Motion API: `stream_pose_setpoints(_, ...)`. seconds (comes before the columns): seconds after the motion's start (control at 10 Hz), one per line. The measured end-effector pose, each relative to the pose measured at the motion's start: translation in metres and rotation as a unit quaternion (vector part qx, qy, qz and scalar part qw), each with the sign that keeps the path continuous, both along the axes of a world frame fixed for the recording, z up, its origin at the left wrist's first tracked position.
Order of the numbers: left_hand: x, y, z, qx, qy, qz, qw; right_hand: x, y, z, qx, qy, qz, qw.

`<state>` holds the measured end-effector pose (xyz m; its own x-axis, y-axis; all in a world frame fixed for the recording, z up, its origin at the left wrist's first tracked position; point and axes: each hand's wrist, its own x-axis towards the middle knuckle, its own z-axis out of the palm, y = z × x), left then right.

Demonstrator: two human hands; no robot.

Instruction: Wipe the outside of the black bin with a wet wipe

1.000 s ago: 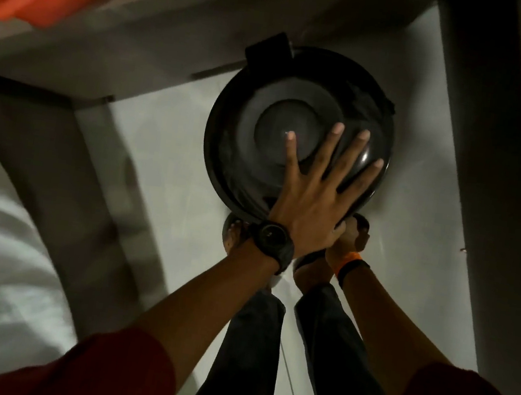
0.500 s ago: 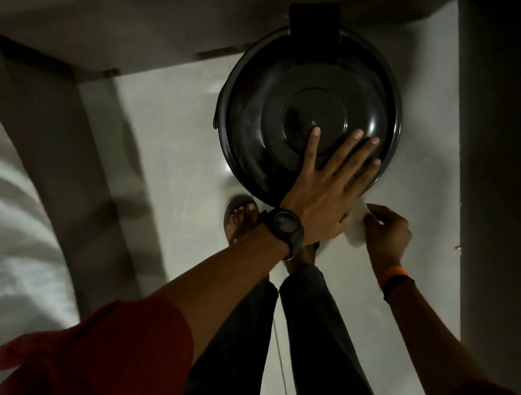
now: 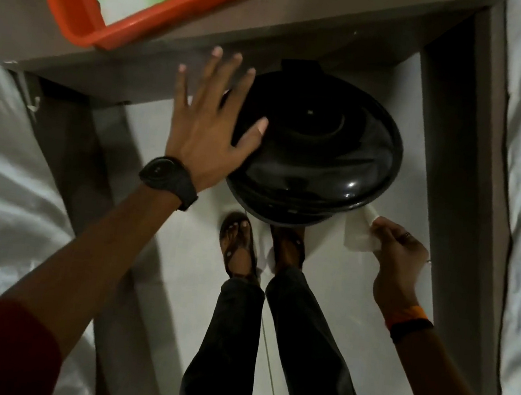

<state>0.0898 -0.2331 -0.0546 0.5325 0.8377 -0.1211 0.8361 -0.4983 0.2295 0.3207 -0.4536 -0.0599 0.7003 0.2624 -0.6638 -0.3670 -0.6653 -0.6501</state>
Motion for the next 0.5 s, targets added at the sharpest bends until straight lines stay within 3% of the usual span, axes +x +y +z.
stream_pose_setpoints(0.1, -0.003, 0.021, 0.017, 0.019, -0.033, 0.032, 0.999, -0.007, 0.014, 0.001, 0.011, -0.023, 0.062, 0.998)
stream_pose_setpoints(0.2, -0.003, 0.047, 0.036, 0.036, -0.079, 0.082, 0.993, -0.024, 0.047, -0.017, 0.005, -0.146, 0.271, 0.952)
stream_pose_setpoints(0.3, 0.0, 0.057, 0.043, 0.029, -0.09, 0.108, 0.99, -0.034, 0.082, -0.049, 0.002, -0.15, 0.377, 0.914)
stream_pose_setpoints(0.4, 0.003, 0.064, 0.045, 0.009, -0.077, 0.119, 0.99, -0.036, 0.118, -0.083, -0.081, -0.102, 0.455, 0.881)
stream_pose_setpoints(0.5, 0.004, 0.06, 0.046, -0.001, -0.05, 0.096, 0.994, -0.034, 0.11, -0.085, -0.102, -0.154, 0.46, 0.868)
